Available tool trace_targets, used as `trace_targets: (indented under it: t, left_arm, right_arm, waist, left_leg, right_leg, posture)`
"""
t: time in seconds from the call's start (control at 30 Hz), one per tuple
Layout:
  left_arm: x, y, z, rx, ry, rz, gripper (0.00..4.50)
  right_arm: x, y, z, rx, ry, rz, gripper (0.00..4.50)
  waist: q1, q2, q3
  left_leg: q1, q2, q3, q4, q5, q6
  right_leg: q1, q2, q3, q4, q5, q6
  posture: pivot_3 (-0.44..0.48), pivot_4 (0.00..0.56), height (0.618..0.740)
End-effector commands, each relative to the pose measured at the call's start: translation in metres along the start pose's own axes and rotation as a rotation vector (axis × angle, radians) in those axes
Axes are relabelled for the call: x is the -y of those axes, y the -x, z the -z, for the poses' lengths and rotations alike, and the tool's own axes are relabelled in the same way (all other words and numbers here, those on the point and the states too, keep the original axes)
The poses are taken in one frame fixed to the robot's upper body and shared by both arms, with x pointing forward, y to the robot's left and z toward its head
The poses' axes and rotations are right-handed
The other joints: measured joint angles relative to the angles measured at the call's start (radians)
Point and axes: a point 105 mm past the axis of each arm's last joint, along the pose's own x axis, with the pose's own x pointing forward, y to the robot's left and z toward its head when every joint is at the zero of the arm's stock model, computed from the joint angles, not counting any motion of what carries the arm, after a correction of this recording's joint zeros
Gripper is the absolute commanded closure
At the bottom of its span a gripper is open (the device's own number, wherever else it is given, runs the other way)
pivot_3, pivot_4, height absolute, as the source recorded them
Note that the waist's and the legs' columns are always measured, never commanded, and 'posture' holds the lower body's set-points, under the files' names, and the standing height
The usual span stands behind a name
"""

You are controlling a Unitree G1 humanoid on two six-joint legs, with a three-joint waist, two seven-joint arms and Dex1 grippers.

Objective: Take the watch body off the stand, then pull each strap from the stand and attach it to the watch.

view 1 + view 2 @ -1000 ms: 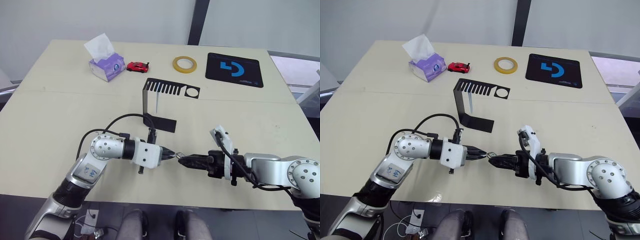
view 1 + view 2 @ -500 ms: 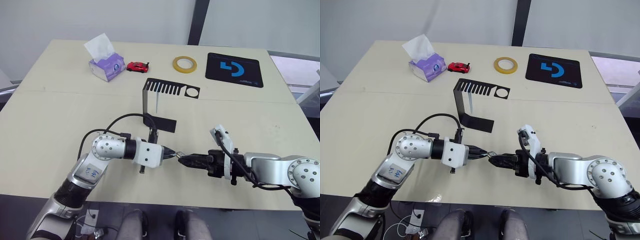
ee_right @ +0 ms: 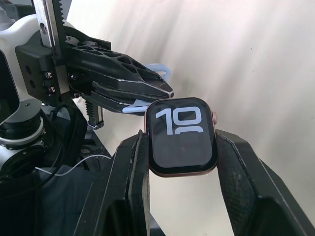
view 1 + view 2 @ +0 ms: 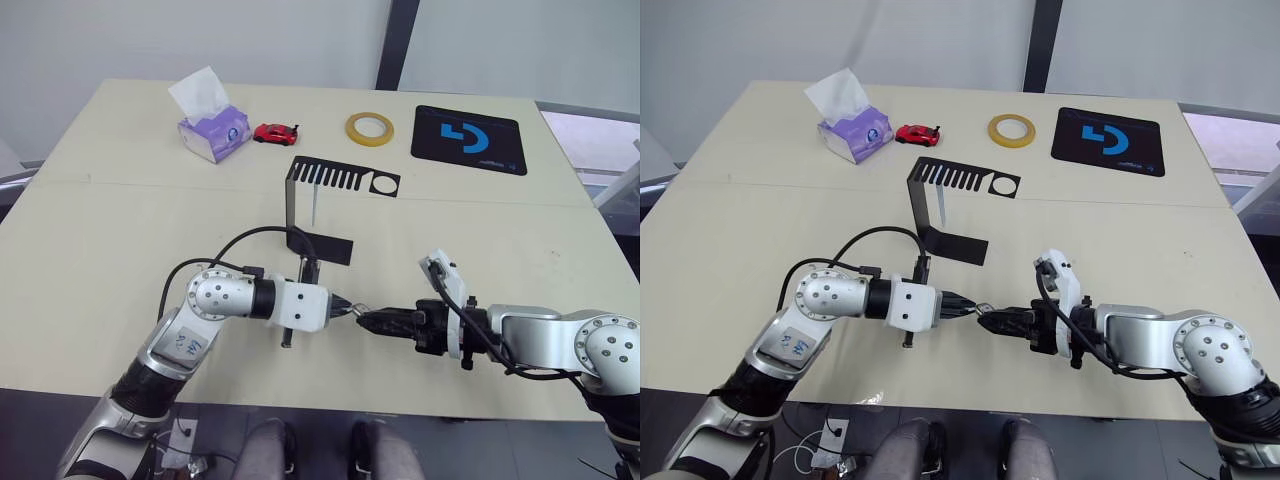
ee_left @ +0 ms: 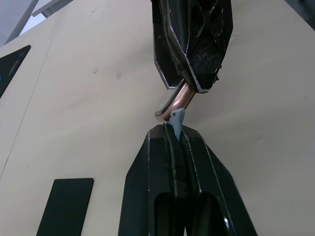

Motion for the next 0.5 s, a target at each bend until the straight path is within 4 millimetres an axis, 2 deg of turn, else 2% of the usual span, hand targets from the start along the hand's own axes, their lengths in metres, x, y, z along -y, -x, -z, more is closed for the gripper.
trace_targets:
  t: [0.03, 0.5]
  left_arm:
    - [-0.0022, -0.0068, -0.0222, 0.060, -0.062, 0.003, 4.50]
    - [-0.0044, -0.0079, -0.0242, 0.038, -0.050, 0.008, 4.50]
  right_arm:
    - [-0.0298, -0.0026, -0.0010, -0.004, 0.040, -0.133, 2.96]
    - [-0.0334, -0.0049, 0.0025, -0.022, 0.041, -0.139, 2.96]
  waist:
    - [0.000, 0.000, 0.000]
    - [0.000, 0.000, 0.000]
  left_leg:
    - [0.000, 0.000, 0.000, 0.000, 0.000, 0.000]
    - [0.000, 0.000, 0.000, 0.000, 0.000, 0.000]
  right_leg:
    - [0.000, 0.000, 0.000, 0.000, 0.000, 0.000]
    - [0.000, 0.000, 0.000, 0.000, 0.000, 0.000]
  posture:
    - [0.000, 0.150, 0.740]
    - [0.000, 0.150, 0.740]
